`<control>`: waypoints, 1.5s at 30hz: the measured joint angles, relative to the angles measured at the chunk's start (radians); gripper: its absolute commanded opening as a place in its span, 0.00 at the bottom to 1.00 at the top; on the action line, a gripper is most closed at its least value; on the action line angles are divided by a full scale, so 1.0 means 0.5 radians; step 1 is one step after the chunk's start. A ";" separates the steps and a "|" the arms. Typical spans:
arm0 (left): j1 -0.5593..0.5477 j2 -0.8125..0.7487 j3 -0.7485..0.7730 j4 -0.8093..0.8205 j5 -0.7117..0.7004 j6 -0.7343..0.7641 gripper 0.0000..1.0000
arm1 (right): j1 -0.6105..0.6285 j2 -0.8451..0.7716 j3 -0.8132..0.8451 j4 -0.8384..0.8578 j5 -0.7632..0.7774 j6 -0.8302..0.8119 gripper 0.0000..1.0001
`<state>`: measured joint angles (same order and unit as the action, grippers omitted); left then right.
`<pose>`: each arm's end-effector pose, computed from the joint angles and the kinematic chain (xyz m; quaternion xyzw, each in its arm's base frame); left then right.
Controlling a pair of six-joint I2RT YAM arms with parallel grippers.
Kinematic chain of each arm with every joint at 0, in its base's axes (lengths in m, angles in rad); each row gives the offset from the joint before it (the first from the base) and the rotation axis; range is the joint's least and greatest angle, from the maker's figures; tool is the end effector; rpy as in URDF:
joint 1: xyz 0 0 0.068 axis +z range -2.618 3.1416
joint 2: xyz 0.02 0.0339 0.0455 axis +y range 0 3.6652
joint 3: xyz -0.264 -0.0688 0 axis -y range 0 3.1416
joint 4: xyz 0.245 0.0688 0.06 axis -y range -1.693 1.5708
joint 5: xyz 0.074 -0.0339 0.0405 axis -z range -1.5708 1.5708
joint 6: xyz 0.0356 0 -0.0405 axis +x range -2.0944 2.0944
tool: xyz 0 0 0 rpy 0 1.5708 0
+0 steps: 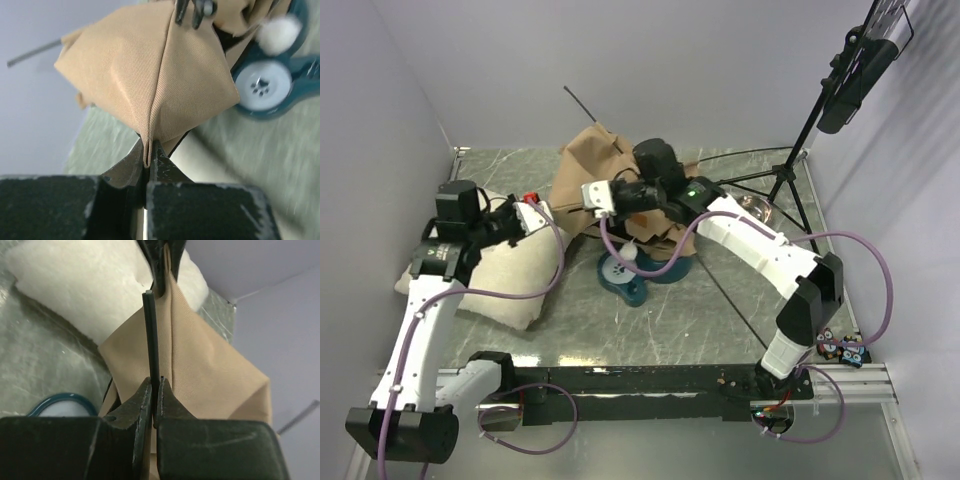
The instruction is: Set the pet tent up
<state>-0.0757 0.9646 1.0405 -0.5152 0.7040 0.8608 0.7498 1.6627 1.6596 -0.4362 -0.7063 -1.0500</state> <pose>0.1985 -0.0382 0.3659 0.5226 0.6237 -0.0764 0.5762 0.2630 0.2765 0.3926 -0.7357 0.3472 0.2135 0.5410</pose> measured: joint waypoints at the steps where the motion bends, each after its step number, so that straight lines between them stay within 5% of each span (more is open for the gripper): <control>1: 0.012 0.002 0.077 -0.156 -0.047 0.108 0.01 | 0.031 0.017 0.000 0.018 0.020 0.030 0.00; 6: 0.067 -0.043 0.146 -0.697 -0.275 0.446 0.01 | 0.159 0.217 0.050 0.105 0.076 0.211 0.00; 12: 0.088 0.008 -0.137 -0.883 -0.464 0.561 0.02 | 0.208 0.642 0.150 0.267 0.059 0.499 0.00; 16: 0.226 0.103 -0.227 -0.891 -0.411 0.550 0.41 | 0.242 0.838 0.245 0.316 0.065 0.631 0.00; 21: 0.667 0.129 -0.192 -0.932 -0.135 0.478 0.53 | 0.242 0.866 0.243 0.413 0.101 0.700 0.00; 29: 1.425 0.237 -0.272 -1.264 0.497 0.937 0.54 | 0.243 0.866 0.163 0.525 0.117 0.729 0.00; 34: 1.441 0.480 -0.364 -1.491 0.774 1.303 0.52 | 0.244 0.866 0.128 0.572 0.120 0.730 0.00; 37: 1.441 0.500 -0.427 -1.540 0.897 1.397 0.40 | 0.251 0.866 0.085 0.599 0.125 0.722 0.00; 41: 1.440 0.478 -0.437 -1.472 0.977 1.338 0.24 | 0.262 0.866 0.034 0.625 0.134 0.706 0.00; 45: 1.435 0.281 -0.525 -1.156 0.970 1.071 0.23 | 0.265 0.865 0.030 0.632 0.139 0.706 0.00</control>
<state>0.6418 1.1049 0.7780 -1.0931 1.1889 1.3964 0.8822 2.0953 1.6745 -0.1200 -0.6369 -0.6968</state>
